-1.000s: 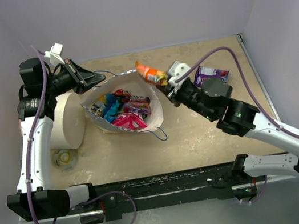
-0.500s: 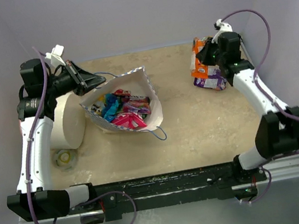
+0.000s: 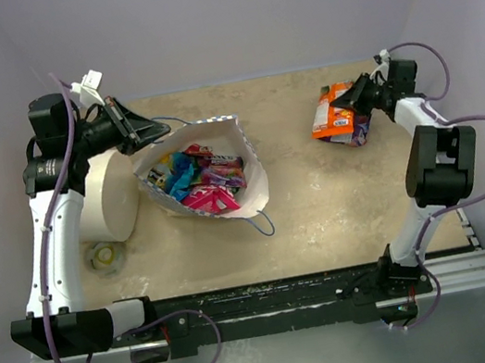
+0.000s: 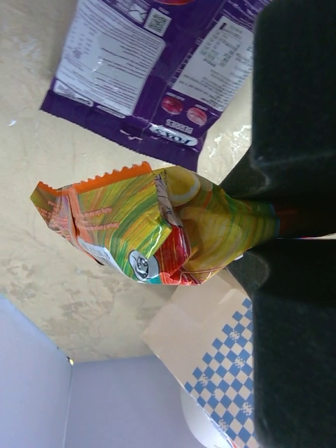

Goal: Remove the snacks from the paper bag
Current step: Place the snack at the center of the board, then take out the snack from the paper bag.

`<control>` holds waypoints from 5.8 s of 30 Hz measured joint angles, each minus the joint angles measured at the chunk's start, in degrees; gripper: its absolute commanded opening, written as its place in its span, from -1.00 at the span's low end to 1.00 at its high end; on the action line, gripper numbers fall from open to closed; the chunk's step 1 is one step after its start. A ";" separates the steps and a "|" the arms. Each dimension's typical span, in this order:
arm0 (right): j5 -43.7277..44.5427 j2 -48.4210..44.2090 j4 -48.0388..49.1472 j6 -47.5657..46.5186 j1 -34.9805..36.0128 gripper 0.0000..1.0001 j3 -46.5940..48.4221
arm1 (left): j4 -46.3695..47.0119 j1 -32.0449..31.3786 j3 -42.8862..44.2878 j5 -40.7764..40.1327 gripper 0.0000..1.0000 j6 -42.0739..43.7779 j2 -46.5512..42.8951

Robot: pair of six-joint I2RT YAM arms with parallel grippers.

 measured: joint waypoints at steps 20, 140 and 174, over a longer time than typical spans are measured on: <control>-5.53 20.76 -8.02 -7.32 -4.35 -0.84 16.09 | -1.73 0.00 0.85 -0.26 -1.00 0.74 0.20; 23.52 -14.80 -3.43 -66.12 70.29 -1.00 -2.03 | 9.20 -0.02 -6.34 2.89 -1.00 -0.96 -6.21; 50.84 -27.06 -10.14 -25.27 69.92 -1.00 10.95 | 11.04 -0.02 -6.34 2.05 -1.00 -1.44 -6.19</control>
